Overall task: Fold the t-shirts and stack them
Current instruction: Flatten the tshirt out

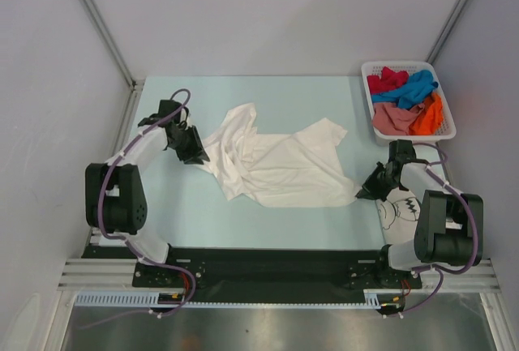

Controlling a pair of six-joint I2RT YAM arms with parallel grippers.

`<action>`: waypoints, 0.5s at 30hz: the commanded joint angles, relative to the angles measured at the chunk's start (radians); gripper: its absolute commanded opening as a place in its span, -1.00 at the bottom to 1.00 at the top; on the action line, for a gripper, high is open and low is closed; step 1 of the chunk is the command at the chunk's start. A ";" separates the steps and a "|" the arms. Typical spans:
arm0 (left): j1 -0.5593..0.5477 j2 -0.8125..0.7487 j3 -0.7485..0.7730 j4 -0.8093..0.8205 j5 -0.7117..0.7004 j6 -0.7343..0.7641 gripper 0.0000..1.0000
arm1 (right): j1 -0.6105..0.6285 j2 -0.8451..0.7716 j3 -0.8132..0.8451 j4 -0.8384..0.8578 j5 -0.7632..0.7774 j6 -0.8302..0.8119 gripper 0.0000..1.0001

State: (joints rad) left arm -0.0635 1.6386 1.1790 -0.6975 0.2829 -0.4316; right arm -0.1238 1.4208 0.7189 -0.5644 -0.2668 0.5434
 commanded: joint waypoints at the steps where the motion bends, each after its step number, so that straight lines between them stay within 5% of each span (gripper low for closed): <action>1: 0.017 0.039 0.042 0.026 -0.010 0.054 -0.35 | 0.004 -0.034 -0.001 -0.005 0.003 0.007 -1.00; 15: 0.022 0.182 0.134 0.036 -0.070 0.100 -0.21 | 0.004 -0.028 -0.016 0.003 0.008 0.016 -1.00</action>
State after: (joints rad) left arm -0.0498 1.8030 1.2583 -0.6853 0.2382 -0.3717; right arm -0.1238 1.4067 0.7033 -0.5655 -0.2665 0.5495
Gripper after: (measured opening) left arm 0.395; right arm 0.009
